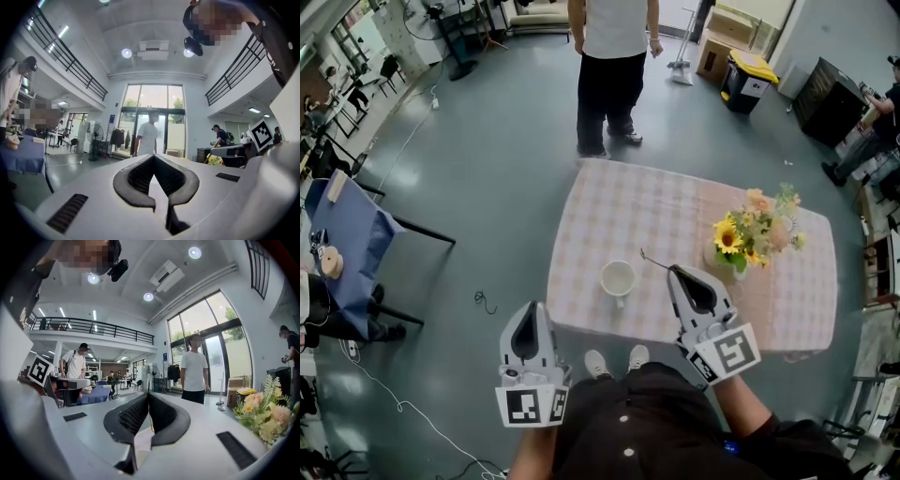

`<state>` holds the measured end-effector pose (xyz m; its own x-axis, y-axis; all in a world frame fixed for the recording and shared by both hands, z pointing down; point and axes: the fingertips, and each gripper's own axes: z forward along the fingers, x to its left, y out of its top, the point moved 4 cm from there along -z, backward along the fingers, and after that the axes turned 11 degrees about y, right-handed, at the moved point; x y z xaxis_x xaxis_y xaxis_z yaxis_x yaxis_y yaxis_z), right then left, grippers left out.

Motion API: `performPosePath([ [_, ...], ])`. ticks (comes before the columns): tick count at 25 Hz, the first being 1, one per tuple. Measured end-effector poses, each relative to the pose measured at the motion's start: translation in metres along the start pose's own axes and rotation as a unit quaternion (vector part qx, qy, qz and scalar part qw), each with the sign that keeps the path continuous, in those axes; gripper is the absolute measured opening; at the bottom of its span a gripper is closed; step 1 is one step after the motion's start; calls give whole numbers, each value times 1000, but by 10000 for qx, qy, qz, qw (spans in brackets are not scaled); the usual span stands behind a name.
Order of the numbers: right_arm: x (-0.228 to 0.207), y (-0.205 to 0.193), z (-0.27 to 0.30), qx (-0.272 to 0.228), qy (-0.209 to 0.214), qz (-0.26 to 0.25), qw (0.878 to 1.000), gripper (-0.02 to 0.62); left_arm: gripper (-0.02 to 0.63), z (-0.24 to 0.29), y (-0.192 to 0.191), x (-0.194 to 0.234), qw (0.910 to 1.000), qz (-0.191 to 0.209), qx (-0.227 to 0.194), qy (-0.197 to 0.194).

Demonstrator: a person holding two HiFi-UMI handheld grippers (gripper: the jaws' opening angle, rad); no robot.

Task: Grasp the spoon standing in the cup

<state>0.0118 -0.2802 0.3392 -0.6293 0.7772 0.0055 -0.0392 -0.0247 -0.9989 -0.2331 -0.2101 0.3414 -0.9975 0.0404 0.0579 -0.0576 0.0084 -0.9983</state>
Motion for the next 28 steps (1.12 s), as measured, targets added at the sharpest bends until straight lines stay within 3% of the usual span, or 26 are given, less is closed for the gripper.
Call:
performPosePath([
  [15,-14,13,-28,-330,-570,-45,9978,3,14,-2,17,22,9995,75,-242,166],
  [28,-13,15,-29,-345,-645,-109,9973,2,14,-4,20,24,9995,129,-249,165],
])
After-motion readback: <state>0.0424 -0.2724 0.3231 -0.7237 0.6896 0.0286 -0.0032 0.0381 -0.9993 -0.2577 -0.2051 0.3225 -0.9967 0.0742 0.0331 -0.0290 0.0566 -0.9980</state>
